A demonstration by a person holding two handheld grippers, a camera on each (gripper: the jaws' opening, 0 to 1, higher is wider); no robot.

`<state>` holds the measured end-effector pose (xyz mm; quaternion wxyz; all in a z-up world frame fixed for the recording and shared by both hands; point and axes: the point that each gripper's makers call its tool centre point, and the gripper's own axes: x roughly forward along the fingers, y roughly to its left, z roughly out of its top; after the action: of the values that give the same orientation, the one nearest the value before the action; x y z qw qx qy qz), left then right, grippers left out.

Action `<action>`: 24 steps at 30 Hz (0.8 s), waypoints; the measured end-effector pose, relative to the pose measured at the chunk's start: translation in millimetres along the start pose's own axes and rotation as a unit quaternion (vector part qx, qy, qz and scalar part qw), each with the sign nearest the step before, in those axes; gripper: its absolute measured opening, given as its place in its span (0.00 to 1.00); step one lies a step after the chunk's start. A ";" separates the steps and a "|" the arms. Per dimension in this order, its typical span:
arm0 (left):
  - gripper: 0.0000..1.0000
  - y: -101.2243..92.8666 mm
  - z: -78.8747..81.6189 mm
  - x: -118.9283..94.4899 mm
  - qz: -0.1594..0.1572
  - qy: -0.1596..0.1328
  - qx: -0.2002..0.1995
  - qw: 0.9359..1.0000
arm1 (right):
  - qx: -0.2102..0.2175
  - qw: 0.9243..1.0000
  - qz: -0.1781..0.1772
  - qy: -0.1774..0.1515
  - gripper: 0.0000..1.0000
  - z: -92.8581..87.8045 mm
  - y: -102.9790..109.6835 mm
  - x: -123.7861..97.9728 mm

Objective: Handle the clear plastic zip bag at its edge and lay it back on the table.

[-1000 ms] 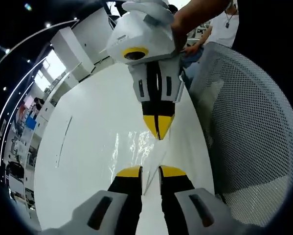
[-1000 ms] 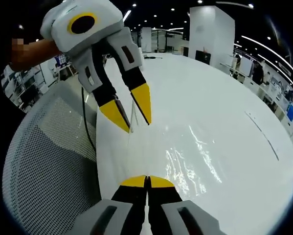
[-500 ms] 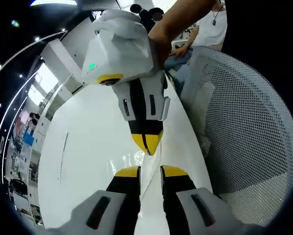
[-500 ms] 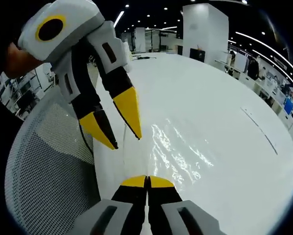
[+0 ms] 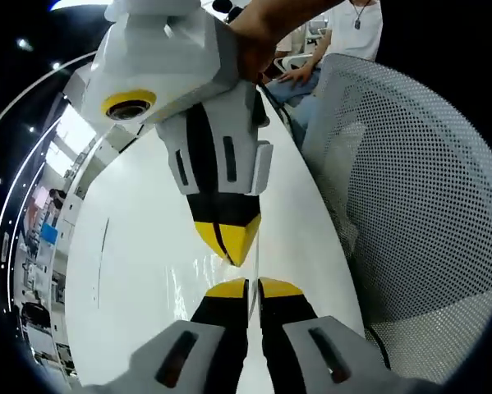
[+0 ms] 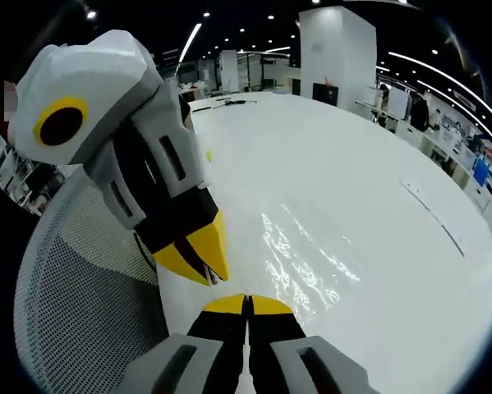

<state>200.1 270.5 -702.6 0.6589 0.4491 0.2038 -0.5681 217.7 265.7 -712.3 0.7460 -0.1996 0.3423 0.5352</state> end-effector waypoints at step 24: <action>0.00 -3.5 -32.9 9.5 0.008 0.025 -0.018 1.000 | 0.002 0.990 -0.099 -0.097 0.00 50.9 -28.2 -38.1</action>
<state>207.3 292.4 -728.1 0.6661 0.4529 0.2262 -0.5478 251.9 264.5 -651.8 0.8252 -0.1785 0.2478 0.4751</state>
